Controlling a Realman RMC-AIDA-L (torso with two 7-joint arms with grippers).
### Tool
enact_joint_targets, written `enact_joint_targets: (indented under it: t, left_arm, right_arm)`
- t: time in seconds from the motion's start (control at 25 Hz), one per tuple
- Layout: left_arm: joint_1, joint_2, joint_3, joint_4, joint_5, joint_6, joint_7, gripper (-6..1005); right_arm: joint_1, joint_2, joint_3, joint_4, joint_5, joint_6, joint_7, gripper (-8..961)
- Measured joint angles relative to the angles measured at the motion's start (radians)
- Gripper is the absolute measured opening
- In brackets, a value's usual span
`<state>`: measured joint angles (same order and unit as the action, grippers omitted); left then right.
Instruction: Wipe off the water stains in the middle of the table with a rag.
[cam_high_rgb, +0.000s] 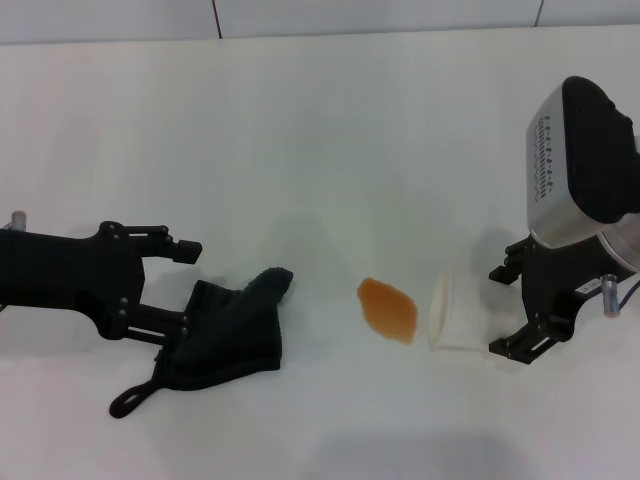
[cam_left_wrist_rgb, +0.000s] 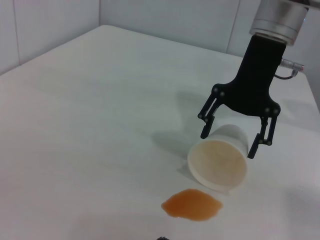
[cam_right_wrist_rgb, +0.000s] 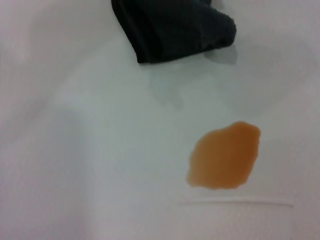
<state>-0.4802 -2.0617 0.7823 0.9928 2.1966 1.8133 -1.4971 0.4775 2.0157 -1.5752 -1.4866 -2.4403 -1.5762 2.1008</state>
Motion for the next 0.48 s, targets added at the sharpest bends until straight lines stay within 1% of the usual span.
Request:
enact_joint_targets:
  t: [0.48]
  left_arm:
    - [-0.001,-0.001,-0.001,0.000,0.000,-0.003,0.000,888]
  right_arm:
    - [0.001,0.000,0.000,0.031,0.000,0.021,0.001,806]
